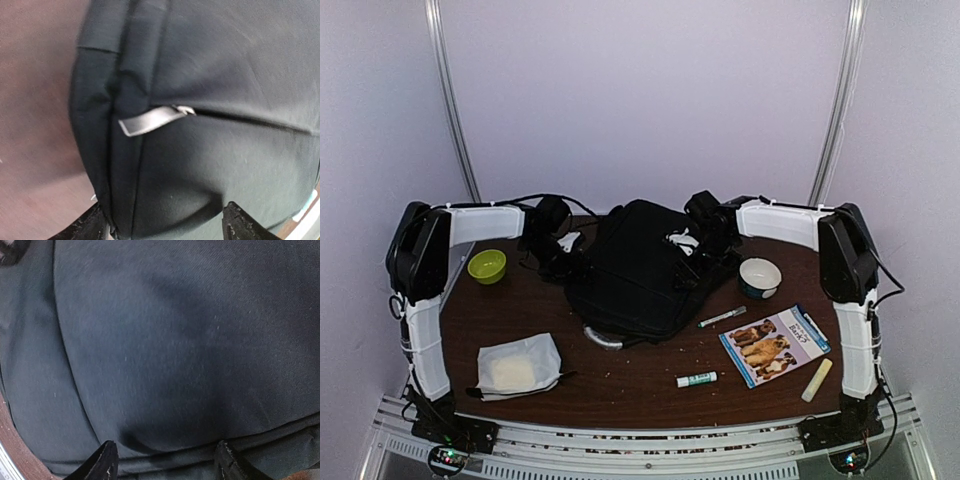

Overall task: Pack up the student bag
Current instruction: Adjust the student bag at the center of the board.

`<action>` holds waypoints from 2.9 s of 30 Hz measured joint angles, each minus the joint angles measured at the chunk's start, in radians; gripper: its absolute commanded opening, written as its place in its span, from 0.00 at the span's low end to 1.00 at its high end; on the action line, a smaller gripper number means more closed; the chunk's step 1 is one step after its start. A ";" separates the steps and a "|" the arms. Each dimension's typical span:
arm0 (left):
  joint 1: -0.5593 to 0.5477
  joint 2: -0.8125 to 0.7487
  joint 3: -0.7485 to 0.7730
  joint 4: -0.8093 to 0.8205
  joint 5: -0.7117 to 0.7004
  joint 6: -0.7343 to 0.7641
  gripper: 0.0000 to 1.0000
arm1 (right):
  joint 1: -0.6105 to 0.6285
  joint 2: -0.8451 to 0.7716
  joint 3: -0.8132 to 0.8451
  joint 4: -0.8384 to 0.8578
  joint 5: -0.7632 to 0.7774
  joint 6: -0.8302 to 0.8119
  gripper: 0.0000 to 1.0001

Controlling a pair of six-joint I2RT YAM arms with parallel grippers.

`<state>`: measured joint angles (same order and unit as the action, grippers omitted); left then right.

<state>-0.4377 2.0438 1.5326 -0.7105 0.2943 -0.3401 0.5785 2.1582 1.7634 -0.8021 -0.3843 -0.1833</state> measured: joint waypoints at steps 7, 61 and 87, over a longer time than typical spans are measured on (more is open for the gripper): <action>-0.049 -0.124 -0.164 0.038 -0.001 -0.054 0.79 | 0.026 0.082 0.124 -0.060 0.000 -0.005 0.68; -0.109 -0.253 -0.410 0.190 0.017 -0.225 0.82 | -0.114 0.201 0.270 -0.081 -0.044 0.259 1.00; -0.136 -0.480 -0.430 0.022 -0.123 -0.200 0.87 | -0.080 -0.050 0.231 -0.123 -0.026 0.135 1.00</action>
<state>-0.5739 1.5639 1.1030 -0.6888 0.1715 -0.5396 0.4988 2.1086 1.9942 -0.9249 -0.4103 -0.0486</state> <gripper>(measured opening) 0.865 0.999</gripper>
